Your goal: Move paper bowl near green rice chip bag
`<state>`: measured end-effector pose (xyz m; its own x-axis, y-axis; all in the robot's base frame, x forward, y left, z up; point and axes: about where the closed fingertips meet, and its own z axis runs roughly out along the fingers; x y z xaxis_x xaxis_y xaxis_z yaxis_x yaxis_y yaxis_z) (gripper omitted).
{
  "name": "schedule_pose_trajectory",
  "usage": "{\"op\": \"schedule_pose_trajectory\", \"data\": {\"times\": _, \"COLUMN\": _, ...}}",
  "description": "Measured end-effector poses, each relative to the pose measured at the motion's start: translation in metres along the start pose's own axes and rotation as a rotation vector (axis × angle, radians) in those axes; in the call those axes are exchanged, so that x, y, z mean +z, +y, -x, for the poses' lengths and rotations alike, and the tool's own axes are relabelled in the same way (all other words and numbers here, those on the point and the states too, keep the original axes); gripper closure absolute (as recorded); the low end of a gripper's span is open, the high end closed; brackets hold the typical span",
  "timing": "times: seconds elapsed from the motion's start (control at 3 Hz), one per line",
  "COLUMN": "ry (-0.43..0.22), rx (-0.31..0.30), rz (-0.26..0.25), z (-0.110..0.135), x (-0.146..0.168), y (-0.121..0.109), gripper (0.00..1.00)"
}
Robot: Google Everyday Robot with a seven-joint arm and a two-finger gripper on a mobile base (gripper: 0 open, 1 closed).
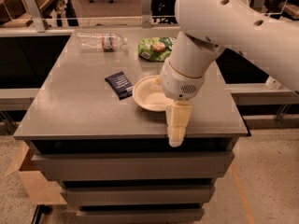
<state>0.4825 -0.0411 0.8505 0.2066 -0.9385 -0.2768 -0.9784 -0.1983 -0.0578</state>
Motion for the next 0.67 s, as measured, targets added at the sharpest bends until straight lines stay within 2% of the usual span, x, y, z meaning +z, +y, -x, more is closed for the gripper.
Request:
{"op": "schedule_pose_trajectory", "data": {"times": 0.33, "ry": -0.019, "rx": 0.020, "rz": 0.014, "z": -0.0046, "x": 0.0085, "y": 0.0018, "gripper": 0.18}}
{"op": "schedule_pose_trajectory", "data": {"times": 0.67, "ry": -0.046, "rx": 0.040, "rz": 0.005, "z": -0.0105, "x": 0.0054, "y": -0.0011, "gripper": 0.42}}
